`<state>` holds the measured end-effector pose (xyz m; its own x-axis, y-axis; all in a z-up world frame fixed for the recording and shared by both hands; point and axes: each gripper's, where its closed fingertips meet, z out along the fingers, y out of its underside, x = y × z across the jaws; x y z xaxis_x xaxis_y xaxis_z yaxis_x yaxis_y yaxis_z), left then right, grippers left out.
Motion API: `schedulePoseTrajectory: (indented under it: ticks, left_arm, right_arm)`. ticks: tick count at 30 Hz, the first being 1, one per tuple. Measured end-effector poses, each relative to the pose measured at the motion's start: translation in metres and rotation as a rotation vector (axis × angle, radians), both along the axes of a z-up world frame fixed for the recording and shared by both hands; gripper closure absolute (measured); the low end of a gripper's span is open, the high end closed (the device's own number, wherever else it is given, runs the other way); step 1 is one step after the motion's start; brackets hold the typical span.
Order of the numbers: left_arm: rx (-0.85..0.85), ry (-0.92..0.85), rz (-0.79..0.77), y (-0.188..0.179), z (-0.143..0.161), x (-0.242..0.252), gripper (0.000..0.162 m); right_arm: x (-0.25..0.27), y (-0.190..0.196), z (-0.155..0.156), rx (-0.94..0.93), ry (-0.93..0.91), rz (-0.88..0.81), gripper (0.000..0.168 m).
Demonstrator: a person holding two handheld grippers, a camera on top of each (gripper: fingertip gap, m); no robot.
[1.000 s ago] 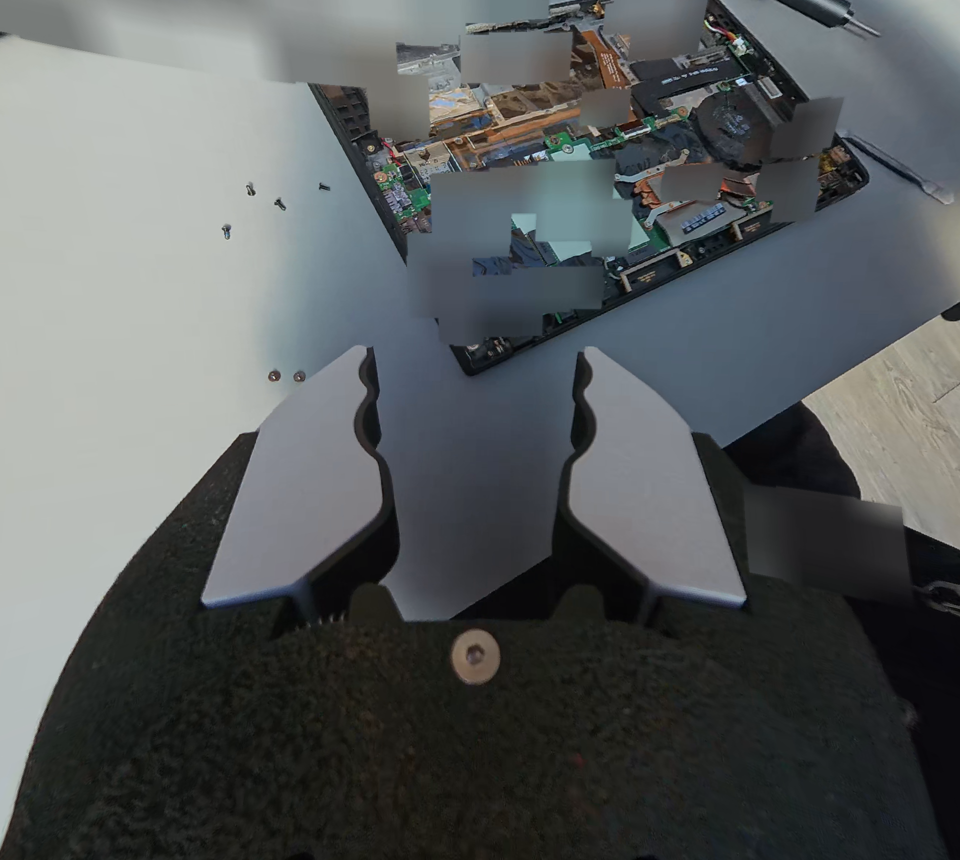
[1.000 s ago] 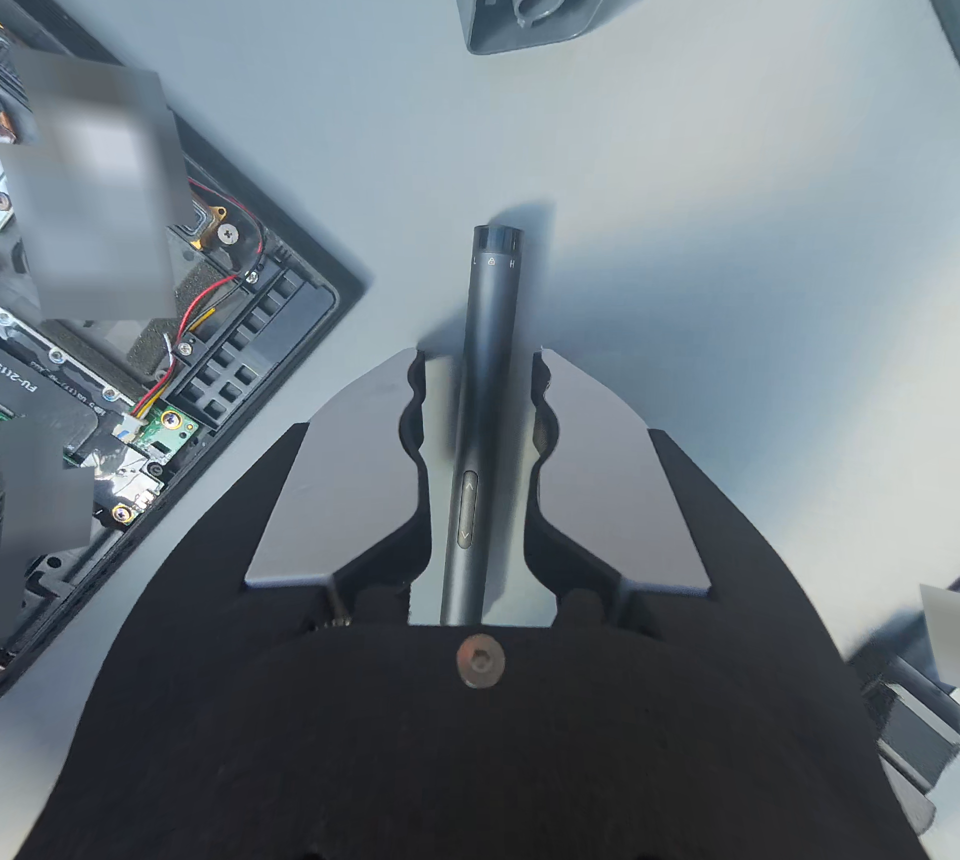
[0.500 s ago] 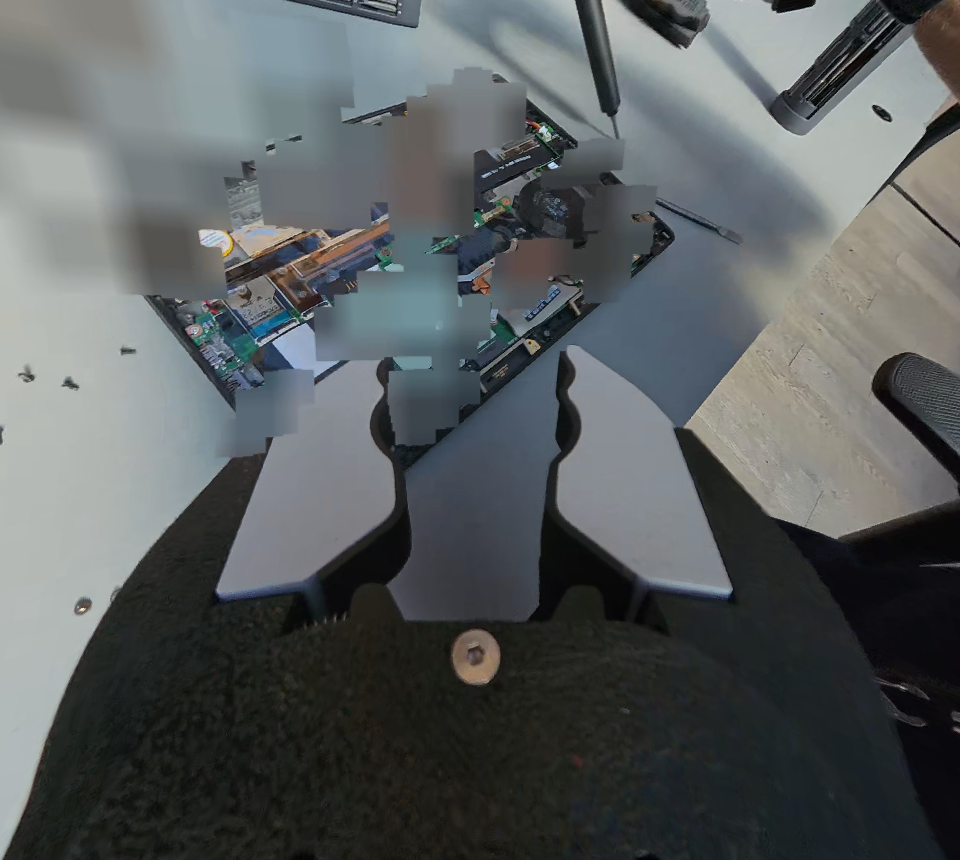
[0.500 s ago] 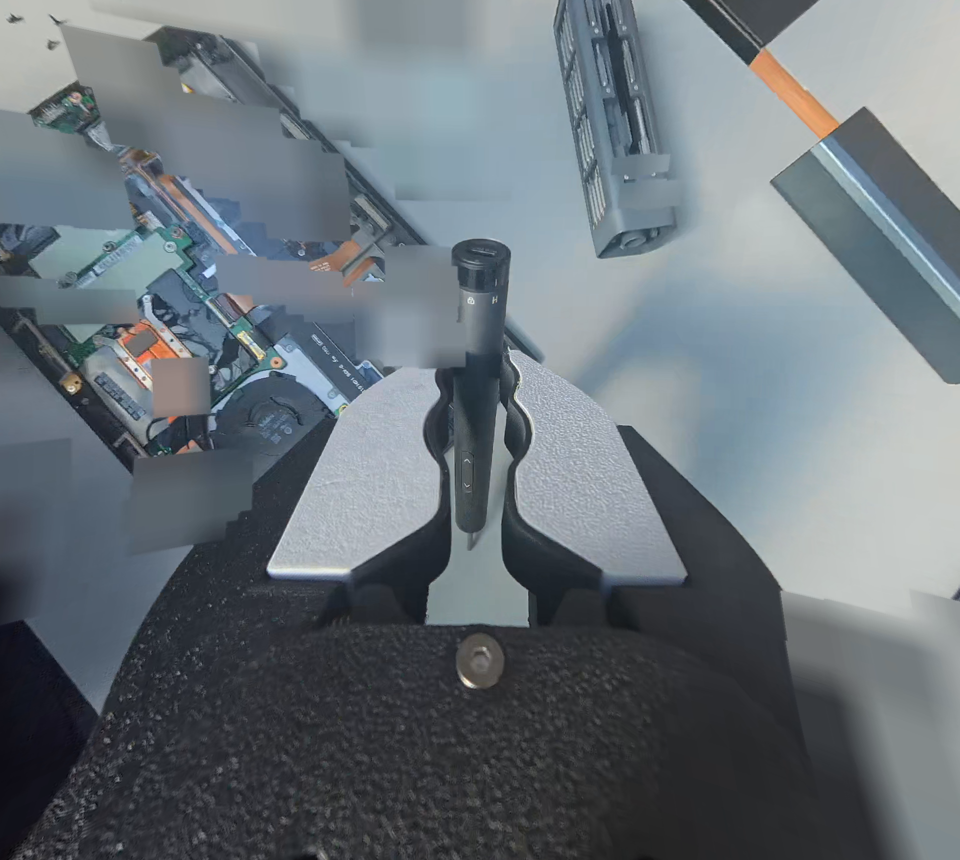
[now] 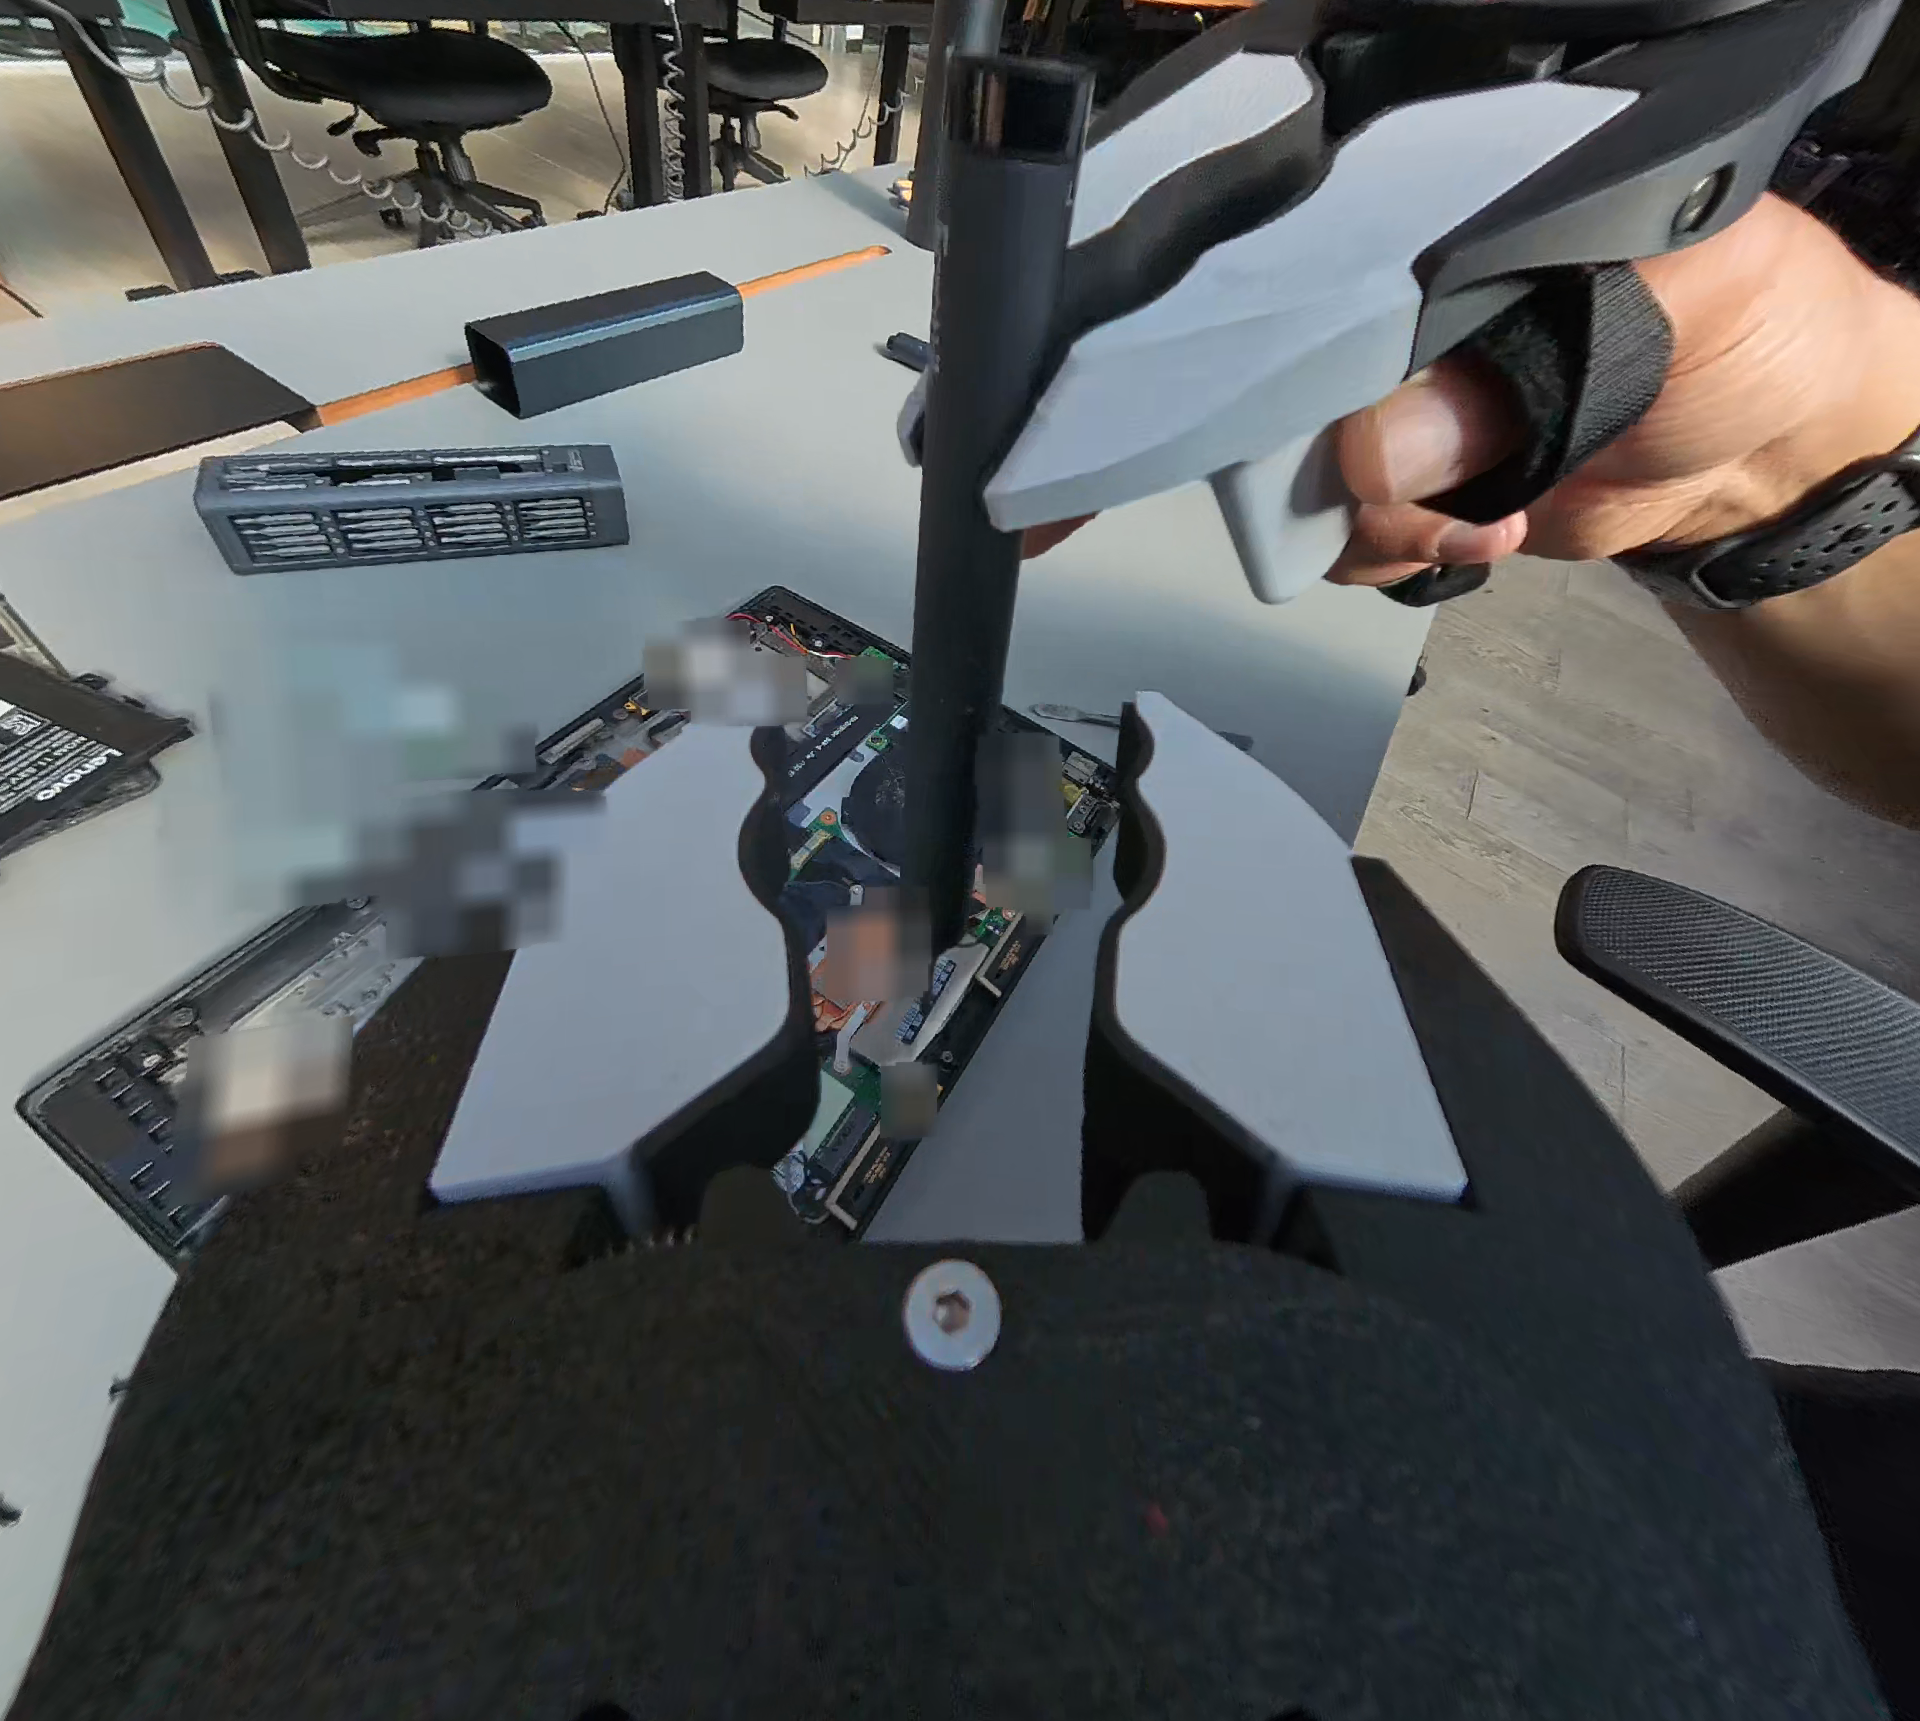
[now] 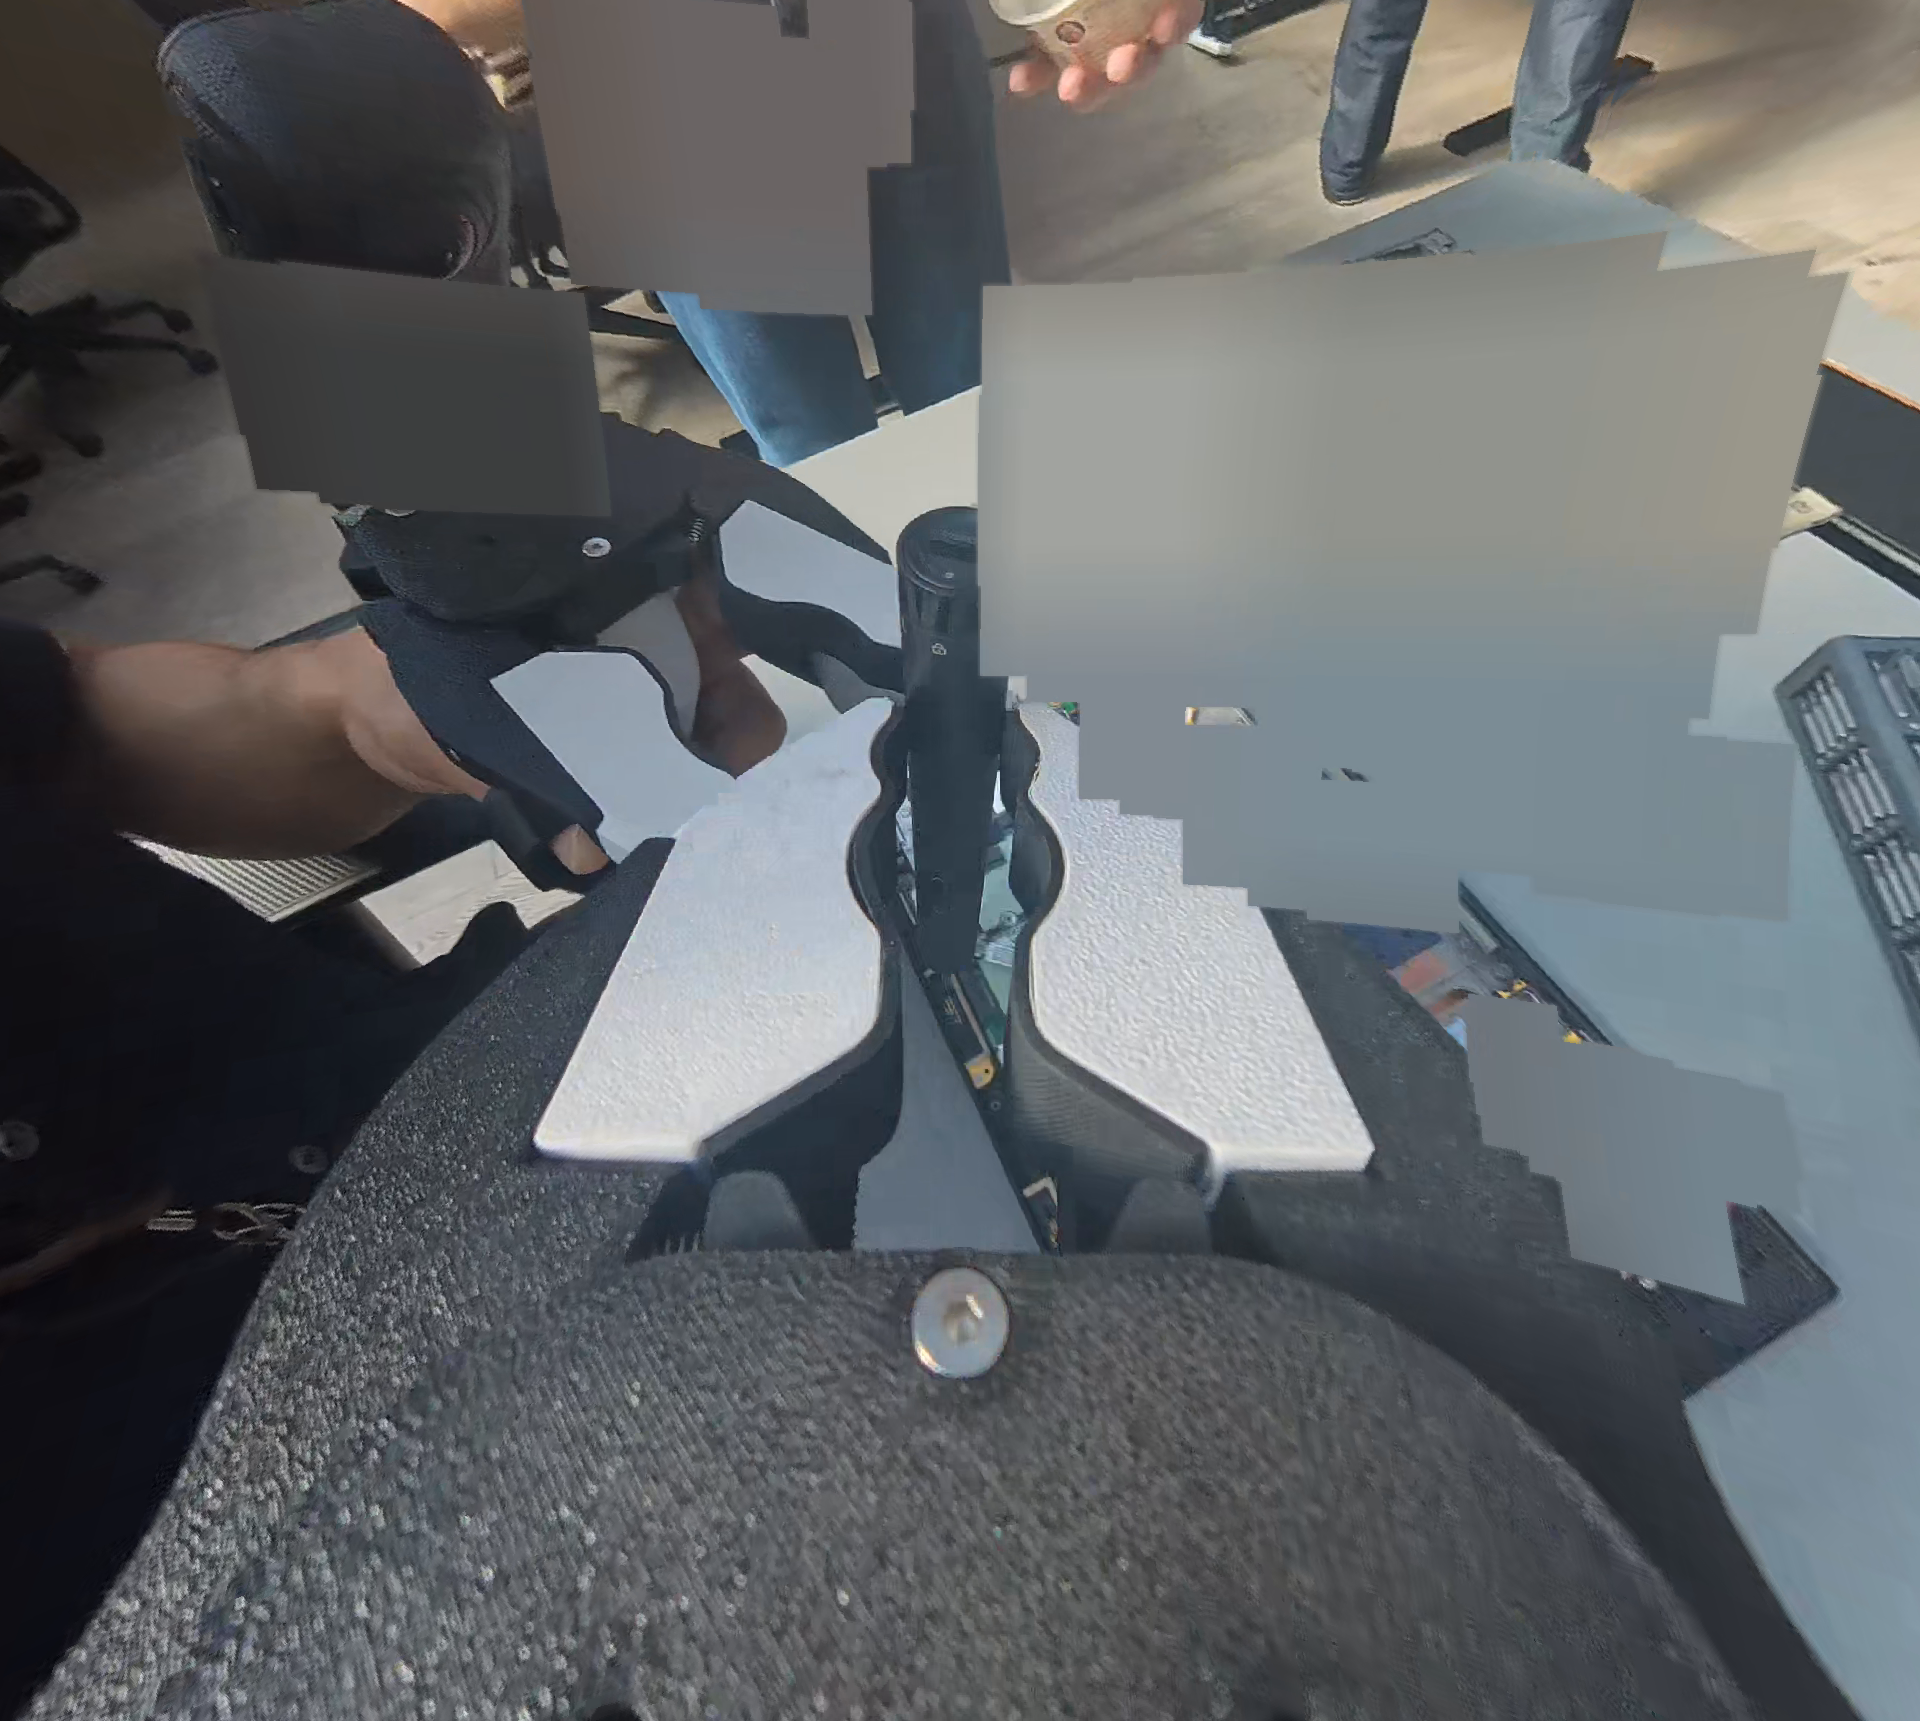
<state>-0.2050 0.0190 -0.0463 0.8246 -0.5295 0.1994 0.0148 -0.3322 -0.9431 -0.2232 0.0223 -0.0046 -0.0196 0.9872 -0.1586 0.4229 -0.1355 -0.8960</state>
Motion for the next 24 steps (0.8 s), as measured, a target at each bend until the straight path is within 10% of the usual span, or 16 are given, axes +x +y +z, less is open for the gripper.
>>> schedulePoseTrajectory:
  ticks: [8, 16, 24]
  left_arm:
    - [-0.016, -0.016, -0.202, -0.044, 0.01, -0.009, 0.144]
    - [-0.017, 0.148, -0.264, -0.056, -0.004, -0.019, 0.144]
    - [0.075, 0.547, -0.296, -0.06, -0.028, -0.021, 0.144]
  right_arm:
    - [-0.022, -0.059, 0.002, -0.136, 0.054, 0.304, 0.151]
    - [-0.025, -0.073, -0.008, -0.161, 0.023, 0.331, 0.142]
    - [-0.018, -0.08, -0.044, 0.237, -0.223, 0.315, 0.136]
